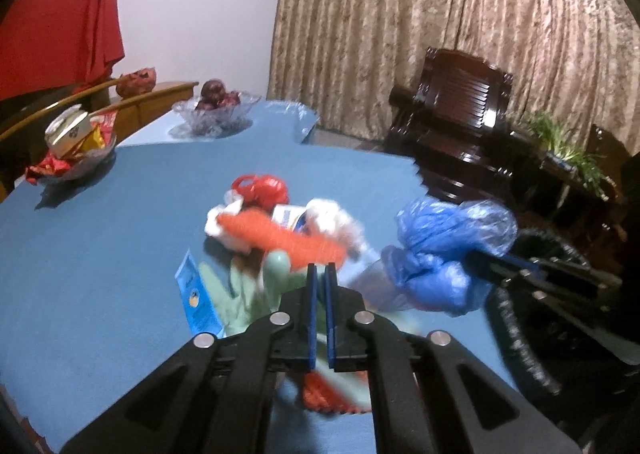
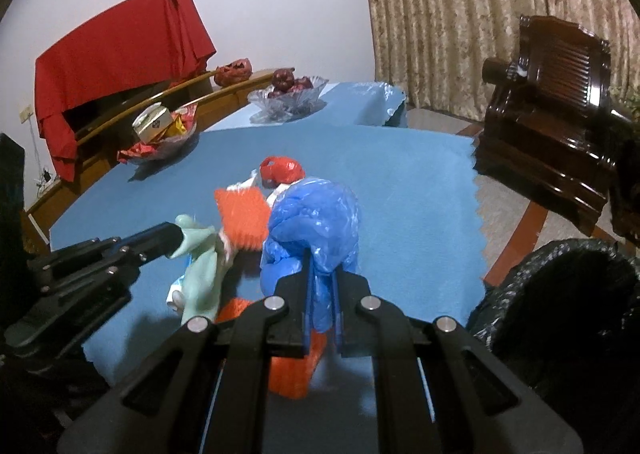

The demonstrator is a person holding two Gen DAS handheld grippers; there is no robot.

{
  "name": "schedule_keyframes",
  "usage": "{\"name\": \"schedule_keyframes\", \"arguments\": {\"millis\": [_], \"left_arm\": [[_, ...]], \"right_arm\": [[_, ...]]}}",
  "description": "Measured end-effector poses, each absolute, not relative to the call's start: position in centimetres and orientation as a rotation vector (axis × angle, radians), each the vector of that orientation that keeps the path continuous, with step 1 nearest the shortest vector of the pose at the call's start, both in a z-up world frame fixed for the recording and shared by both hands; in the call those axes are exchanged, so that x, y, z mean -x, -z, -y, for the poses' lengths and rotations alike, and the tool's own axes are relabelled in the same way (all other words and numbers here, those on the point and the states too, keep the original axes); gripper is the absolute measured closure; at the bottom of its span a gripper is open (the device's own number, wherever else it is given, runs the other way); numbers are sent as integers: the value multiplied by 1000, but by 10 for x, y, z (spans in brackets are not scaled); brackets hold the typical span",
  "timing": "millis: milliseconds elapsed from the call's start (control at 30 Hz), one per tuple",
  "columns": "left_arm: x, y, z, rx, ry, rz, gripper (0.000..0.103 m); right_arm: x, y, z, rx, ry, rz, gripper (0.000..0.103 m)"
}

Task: Collect trash
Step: 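Carry the bag and glove in both tools over the trash bin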

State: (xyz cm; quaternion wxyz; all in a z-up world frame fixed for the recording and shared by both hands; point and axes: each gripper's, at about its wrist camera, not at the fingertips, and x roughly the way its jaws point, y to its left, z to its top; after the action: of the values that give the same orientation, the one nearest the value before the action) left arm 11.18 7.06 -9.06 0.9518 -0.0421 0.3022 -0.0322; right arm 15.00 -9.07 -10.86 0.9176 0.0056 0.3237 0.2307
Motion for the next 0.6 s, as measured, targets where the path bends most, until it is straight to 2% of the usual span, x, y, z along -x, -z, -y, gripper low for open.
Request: {"name": "schedule_keyframes", "arguments": {"millis": [333, 600], "left_arm": [[-99, 47, -31, 109, 205, -540, 100], [-102, 37, 16, 92, 331, -529, 100]], "right_arm": [[-131, 71, 131, -38, -423, -585, 96], [-110, 50, 197, -53, -307, -543, 96]]}}
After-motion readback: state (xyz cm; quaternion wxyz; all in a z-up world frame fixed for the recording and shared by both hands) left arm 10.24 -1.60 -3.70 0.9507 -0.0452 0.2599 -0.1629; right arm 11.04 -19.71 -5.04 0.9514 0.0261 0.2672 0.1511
